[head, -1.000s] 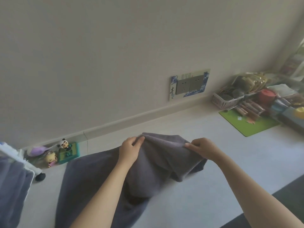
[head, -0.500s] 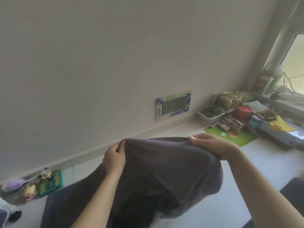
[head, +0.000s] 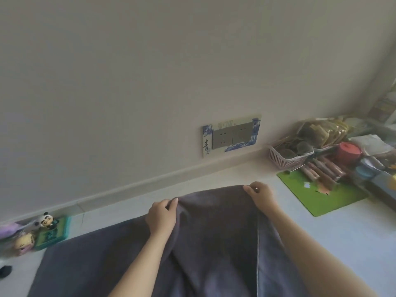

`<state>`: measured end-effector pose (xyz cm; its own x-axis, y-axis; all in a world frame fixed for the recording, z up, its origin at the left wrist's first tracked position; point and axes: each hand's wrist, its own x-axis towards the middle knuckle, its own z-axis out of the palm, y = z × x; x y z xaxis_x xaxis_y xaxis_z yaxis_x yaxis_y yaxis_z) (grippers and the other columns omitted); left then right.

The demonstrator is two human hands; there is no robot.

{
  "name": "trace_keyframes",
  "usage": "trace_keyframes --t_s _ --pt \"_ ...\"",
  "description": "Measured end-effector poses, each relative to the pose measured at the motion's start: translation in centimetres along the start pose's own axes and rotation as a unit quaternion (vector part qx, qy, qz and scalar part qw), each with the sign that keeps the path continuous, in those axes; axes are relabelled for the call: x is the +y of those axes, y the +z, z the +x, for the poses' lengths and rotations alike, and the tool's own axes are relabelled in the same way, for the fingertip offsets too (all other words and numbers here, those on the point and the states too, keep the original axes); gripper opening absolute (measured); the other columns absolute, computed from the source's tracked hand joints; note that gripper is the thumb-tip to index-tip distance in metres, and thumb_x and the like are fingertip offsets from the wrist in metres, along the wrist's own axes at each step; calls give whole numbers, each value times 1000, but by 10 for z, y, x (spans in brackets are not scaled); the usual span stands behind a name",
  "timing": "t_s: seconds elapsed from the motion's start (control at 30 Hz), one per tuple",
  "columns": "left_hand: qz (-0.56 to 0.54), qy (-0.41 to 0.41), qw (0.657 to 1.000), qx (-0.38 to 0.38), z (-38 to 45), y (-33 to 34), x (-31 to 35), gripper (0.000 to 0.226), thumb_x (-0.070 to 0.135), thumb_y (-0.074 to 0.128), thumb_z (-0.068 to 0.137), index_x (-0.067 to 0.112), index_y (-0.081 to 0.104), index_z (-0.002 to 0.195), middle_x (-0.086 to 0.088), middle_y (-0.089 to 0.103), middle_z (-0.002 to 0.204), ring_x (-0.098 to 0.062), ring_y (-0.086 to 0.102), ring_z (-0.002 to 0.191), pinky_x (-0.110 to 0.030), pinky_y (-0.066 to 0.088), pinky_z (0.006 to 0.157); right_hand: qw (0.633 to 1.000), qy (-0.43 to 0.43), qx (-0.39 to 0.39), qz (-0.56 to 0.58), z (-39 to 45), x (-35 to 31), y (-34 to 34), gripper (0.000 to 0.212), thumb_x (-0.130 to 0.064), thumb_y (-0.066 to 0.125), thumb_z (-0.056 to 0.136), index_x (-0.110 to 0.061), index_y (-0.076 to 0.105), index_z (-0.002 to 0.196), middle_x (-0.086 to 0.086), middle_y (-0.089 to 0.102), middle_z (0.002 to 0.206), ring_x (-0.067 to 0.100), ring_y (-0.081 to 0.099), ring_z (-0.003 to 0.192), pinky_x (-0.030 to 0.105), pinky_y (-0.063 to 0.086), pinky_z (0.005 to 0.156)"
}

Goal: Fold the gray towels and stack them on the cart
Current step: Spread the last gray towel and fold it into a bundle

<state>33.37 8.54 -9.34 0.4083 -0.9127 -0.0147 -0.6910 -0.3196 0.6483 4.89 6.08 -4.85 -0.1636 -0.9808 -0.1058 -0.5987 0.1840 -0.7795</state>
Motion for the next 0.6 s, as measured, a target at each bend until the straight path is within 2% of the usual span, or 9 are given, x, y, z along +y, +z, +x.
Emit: trace_keyframes --t_s 0.17,0.2,0.23,0.3,0.33,0.37,0.43,0.5,0.6 --pt "-34 -4 999 -26 -1 41 15 24 29 49 94 16 68 90 -7 63 102 -27 59 99 -38 48 84 995 8 -91 -41 27 43 13 29 -32 59 90 -18 63 115 4 62 101 21 61 94 25 42 80" --pt "-38 -9 999 -33 -3 48 23 24 27 49 94 14 68 91 -6 64 100 -26 59 99 -37 47 84 992 15 -110 -62 30 54 14 33 -33 60 89 -20 62 119 6 62 107 21 61 97 27 45 84" --pt "-46 -9 998 -44 -4 61 27 24 25 49 94 12 66 81 -7 64 89 -28 59 91 -37 46 78 988 21 -131 -83 33 69 15 36 -34 62 87 -21 60 121 7 61 111 23 60 101 29 46 89" --pt "-62 -7 996 -66 -13 75 43 34 22 48 92 9 46 61 -13 47 63 -32 46 66 -39 38 62 978 33 -164 -127 30 91 16 41 -37 62 86 -24 57 124 8 58 113 26 57 106 33 44 95" --pt "-68 -15 995 -78 -18 81 51 35 24 47 92 9 42 60 -14 40 61 -31 39 62 -38 36 60 974 36 -172 -145 27 99 15 42 -38 62 85 -26 55 125 8 56 114 27 55 107 33 44 96" --pt "-76 -22 993 -91 -22 90 57 33 27 47 91 12 45 62 -10 41 61 -26 38 61 -36 36 61 972 41 -173 -155 25 109 13 44 -40 63 85 -27 54 126 9 54 114 28 55 107 34 44 96" --pt "-81 -47 987 -130 -32 103 66 29 29 48 94 13 59 72 -4 58 68 -21 52 67 -34 42 68 972 62 -160 -159 17 122 10 49 -42 64 83 -23 50 127 10 54 116 30 55 107 34 45 91" --pt "-97 -77 976 -178 -42 123 73 28 34 48 95 13 66 90 -2 69 87 -21 64 83 -33 47 79 962 101 -177 -183 16 136 4 44 -47 61 84 -16 53 115 7 58 109 30 58 103 33 45 80" --pt "-106 -87 961 -239 -60 139 84 28 38 47 96 18 66 98 4 69 97 -18 64 90 -31 48 83 953 112 -205 -192 21 147 -7 33 -48 57 87 -17 54 74 2 61 82 26 60 85 31 42 66"
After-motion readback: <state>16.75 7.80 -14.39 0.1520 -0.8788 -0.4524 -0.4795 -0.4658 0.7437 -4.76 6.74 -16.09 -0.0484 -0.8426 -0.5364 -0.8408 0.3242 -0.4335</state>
